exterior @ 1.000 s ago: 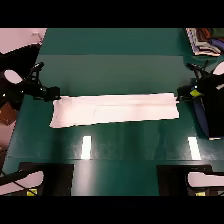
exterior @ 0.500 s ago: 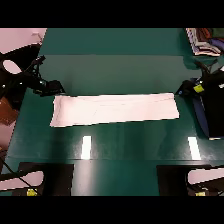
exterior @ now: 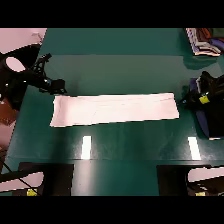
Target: Fold the shirts.
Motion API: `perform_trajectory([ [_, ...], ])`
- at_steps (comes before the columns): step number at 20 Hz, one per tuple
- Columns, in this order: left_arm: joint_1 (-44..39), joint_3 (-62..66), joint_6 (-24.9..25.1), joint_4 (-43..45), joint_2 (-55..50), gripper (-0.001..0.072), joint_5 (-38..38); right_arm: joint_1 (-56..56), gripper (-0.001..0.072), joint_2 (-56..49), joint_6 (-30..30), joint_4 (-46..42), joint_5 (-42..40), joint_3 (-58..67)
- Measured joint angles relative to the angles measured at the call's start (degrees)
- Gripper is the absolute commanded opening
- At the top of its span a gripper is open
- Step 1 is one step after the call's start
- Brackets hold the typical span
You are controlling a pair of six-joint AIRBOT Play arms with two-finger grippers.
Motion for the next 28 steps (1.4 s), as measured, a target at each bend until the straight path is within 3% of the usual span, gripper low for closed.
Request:
perform_trajectory([
  [3, -3.9, 0.0, -0.6, -1.8, 0.0, 0.0027, 3.5, 0.3, 0.0493, 0.0, -3.0, 4.6, -1.6, -3.9],
  [7, -10.3, 0.0, -3.7, -3.5, -1.7, 0.0026, 9.1, 2.8, 0.0226, 0.0, -5.2, 6.3, -3.1, -5.9],
  [8, -12.1, 0.0, -4.7, -4.0, -2.6, 0.0026, 10.7, 3.6, 0.0072, 0.0, -5.6, 6.4, -3.5, -6.1],
  [9, -14.1, 0.1, -5.6, -4.5, -3.8, 0.0026, 12.4, 4.5, 0.0014, -0.1, -6.1, 6.4, -3.6, -6.2],
  [13, -21.2, 1.7, -7.2, -7.2, -9.8, 0.0026, 17.7, 7.5, 0.0013, 0.6, -7.9, 8.6, -1.6, -3.5],
  [18, -27.4, 5.1, -7.9, -8.6, -16.9, 0.0026, 19.2, 12.4, 0.0013, 5.9, -6.6, 17.9, 1.4, 6.3],
  [28, -29.7, 6.4, -8.1, -8.8, -21.4, 0.0026, 19.7, 29.7, 0.0014, 11.4, -1.6, 23.9, -0.4, 23.7],
])
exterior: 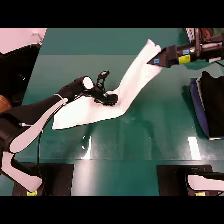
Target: Fold the shirts.
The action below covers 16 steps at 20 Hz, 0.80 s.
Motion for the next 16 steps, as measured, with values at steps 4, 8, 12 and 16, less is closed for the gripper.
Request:
perform_trajectory([
  [4, 1.5, 0.6, 0.0, 0.3, 0.8, 0.0025, -0.8, 6.0, 0.0014, 0.2, 0.2, 0.4, -2.6, 1.6],
  [8, 8.1, 1.0, 0.1, 3.0, 7.8, 0.0026, -1.9, 13.4, 0.0014, 0.0, -1.3, 0.5, -6.3, 2.1],
  [12, 19.4, 1.2, 0.1, 9.3, 19.8, 0.0026, -3.3, 24.0, 0.0015, -4.0, -3.1, 0.6, -14.5, 2.3],
  [16, 31.3, 1.2, 0.1, 14.9, 30.6, 0.0026, -5.4, 35.2, 0.0076, -15.1, -4.2, 0.5, -22.5, 8.3],
])
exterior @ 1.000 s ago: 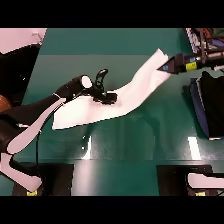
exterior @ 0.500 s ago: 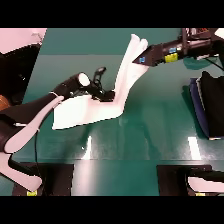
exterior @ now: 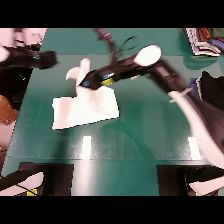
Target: Fold the shirts.
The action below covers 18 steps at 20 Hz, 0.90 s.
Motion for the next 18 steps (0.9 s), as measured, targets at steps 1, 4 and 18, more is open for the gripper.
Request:
perform_trajectory([
  [1, 2.5, 0.0, 0.0, 0.7, 1.8, 0.0026, -0.6, 2.1, 0.0323, -3.2, -0.1, 0.0, -0.9, 2.6],
  [4, 8.2, 0.0, 0.1, 2.3, 5.1, 0.0026, -3.7, 6.4, 0.0647, -11.4, -0.6, -0.2, -2.7, 9.3],
  [18, 12.2, 0.0, 1.9, 3.8, 7.0, 0.0026, -9.8, -18.7, 0.0534, -1.8, 3.0, -5.3, 4.1, -20.9],
])
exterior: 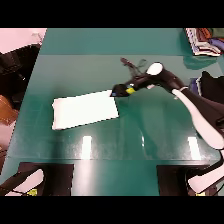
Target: Fold the shirts.
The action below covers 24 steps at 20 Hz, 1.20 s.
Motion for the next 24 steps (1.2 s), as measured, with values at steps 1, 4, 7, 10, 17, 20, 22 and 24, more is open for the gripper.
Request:
perform_trajectory([
  [1, 0.0, 0.0, 0.0, -0.1, 0.0, 0.0026, 0.0, -1.7, 0.0533, 0.7, 0.3, 0.7, -1.2, -2.8],
  [4, 0.0, 0.0, 0.1, -0.2, 0.0, 0.0026, 0.6, -4.2, 0.0532, -0.1, 1.1, 4.6, -2.6, -7.7],
  [7, 0.0, 0.0, 0.2, -0.4, 0.0, 0.0027, 1.1, -2.0, 0.0527, -4.4, 1.4, 7.8, -2.1, -5.8],
  [10, 0.0, 0.0, 0.2, -0.4, 0.0, 0.0026, 1.2, 2.3, 0.0333, -9.7, 1.4, 10.5, -0.8, 0.1],
  [17, -0.5, 0.0, 0.1, -3.3, 0.0, 0.0025, 0.4, 8.1, 0.0014, -15.6, 1.6, 10.2, 1.2, 12.7],
  [20, -3.1, 0.0, 0.1, -4.2, 0.0, 0.0025, 0.2, 5.4, 0.0013, -13.9, 1.6, 8.6, 1.3, 14.8],
  [22, -6.1, 0.0, 0.1, -4.7, 0.0, 0.0025, 0.2, 1.5, 0.0013, -11.5, 2.7, 6.8, 0.8, 15.4],
  [24, -9.7, 0.0, 0.1, -4.7, 0.0, 0.0026, 0.3, -4.1, 0.0014, -7.9, 3.8, 5.0, 0.0, 15.7],
])
